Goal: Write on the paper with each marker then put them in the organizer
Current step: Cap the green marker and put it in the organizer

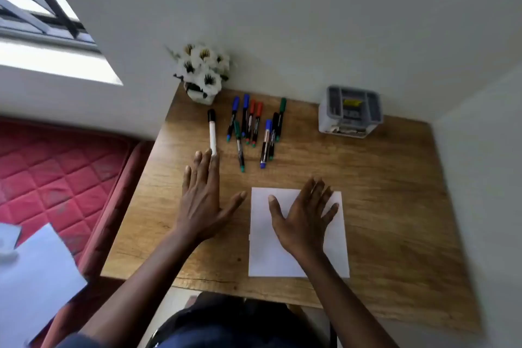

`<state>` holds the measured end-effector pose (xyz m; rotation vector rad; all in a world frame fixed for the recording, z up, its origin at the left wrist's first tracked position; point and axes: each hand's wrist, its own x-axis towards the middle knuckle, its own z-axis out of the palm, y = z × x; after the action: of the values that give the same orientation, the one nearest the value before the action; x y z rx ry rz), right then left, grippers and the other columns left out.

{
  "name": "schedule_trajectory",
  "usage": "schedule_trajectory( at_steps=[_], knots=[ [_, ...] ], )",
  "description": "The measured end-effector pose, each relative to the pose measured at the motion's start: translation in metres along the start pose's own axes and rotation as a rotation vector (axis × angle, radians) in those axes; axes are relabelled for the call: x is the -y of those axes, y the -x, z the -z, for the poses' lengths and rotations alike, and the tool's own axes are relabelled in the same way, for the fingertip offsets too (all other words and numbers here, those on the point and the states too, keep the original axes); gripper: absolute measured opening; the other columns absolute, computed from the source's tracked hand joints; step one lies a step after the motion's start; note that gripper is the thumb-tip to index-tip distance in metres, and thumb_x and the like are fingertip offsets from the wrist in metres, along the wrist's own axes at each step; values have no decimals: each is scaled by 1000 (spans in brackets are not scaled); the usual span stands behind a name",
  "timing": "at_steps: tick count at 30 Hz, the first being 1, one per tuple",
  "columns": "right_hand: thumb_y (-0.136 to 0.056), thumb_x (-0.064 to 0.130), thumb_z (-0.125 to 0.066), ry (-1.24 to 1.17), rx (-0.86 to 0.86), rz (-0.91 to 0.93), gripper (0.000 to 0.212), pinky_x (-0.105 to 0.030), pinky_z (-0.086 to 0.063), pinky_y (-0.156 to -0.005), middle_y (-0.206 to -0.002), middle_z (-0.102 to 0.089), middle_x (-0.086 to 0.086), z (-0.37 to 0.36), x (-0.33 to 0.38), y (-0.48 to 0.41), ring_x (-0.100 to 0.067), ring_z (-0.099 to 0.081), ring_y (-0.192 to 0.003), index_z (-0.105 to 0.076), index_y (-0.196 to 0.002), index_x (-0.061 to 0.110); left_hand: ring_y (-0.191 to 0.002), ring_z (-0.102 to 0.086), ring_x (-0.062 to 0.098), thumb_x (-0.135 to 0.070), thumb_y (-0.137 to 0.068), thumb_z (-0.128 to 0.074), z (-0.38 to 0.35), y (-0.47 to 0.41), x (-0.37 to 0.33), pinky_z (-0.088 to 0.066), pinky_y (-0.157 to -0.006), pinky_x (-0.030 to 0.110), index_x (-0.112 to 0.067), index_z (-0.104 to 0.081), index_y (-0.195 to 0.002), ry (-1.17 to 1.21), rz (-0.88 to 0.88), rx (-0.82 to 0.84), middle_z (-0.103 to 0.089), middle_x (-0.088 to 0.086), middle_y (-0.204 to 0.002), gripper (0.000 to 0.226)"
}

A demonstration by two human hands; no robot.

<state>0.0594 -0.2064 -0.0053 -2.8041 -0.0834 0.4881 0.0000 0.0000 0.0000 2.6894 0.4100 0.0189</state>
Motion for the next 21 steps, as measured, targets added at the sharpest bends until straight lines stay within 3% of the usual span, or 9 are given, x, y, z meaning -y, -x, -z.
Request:
schedule_trajectory(
  at_steps=[10,16,21],
  knots=[
    [-90,76,-16,254,-145,270,101,-57,8,-123,-169,13,-10,-21,-26,-43,-24,16,-156,13,-159,9,-155,13,24,-84,-88,-16,-46,1,22,-3,-126,50,-8,-1,-161,-196,94,12,7,9,-169,107],
    [-87,78,-5,269,-150,286,99,-54,11,-123,-168,22,-4,-27,-28,-44,-19,22,-154,21,-157,14,-152,23,19,-90,-81,-1,-47,3,22,2,-127,44,-18,14,-159,-222,94,5,21,3,-166,107],
    [-92,76,-13,261,-167,325,94,-53,10,-124,-170,13,-3,-29,-31,-49,-18,16,-156,8,-160,15,-154,16,22,-91,-76,1,-49,0,25,2,-126,45,-18,12,-159,-316,42,18,17,5,-167,111]
  ],
)
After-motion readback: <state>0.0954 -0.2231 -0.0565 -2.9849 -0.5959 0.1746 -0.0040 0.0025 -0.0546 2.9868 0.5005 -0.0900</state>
